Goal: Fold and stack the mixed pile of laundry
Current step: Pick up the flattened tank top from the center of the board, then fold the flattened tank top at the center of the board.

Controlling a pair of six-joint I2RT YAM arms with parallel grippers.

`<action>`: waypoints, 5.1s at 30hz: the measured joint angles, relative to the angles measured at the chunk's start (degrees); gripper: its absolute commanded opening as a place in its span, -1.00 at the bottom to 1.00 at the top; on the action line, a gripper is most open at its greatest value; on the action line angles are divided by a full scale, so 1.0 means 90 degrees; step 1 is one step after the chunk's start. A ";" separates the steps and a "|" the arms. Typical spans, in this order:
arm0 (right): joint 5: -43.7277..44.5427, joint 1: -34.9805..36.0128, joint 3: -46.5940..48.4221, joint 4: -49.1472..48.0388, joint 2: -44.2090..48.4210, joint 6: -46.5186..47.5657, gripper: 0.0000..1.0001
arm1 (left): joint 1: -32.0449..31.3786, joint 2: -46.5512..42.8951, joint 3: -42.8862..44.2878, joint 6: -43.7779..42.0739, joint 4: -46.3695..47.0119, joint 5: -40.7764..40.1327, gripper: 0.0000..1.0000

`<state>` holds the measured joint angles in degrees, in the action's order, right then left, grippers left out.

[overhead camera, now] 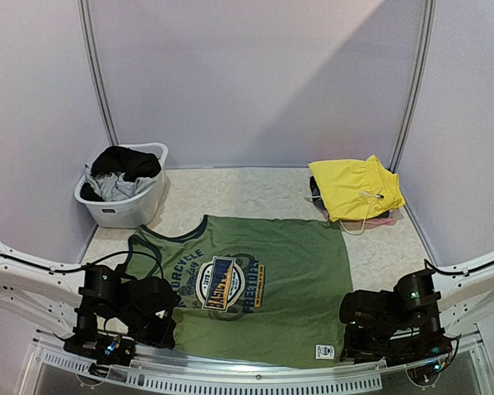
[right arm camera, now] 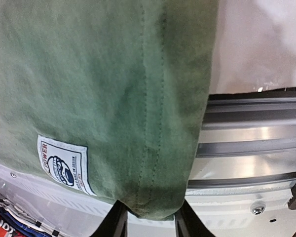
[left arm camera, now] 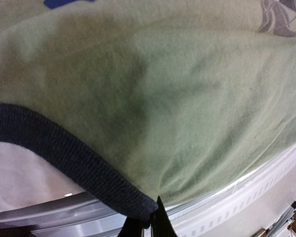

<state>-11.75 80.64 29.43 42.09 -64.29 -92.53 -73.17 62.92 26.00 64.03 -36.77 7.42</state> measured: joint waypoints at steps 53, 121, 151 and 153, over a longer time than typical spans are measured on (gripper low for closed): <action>0.0724 -0.2166 0.2334 0.2346 -0.0495 0.2215 -1.00 | 0.1668 0.1277 0.3347 -0.1452 -0.2684 -0.0585 -1.00; -0.0114 -0.5073 0.2288 0.1214 -0.1591 0.5282 -0.30 | 0.3366 0.2997 0.3735 -0.3325 -0.1467 0.0007 -0.08; -0.0124 -0.5183 0.1773 0.0202 -0.1965 0.5236 -0.76 | 0.3441 0.3694 0.3638 -0.3500 -0.0576 0.0272 -0.93; -0.0134 -0.5183 0.1773 0.0151 -0.2008 0.5280 -0.98 | 0.3441 0.3725 0.3638 -0.3500 -0.0566 0.0274 -1.00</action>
<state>-12.95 34.00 45.39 43.44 -82.37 -45.01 -42.19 96.44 58.74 32.53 -41.87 9.89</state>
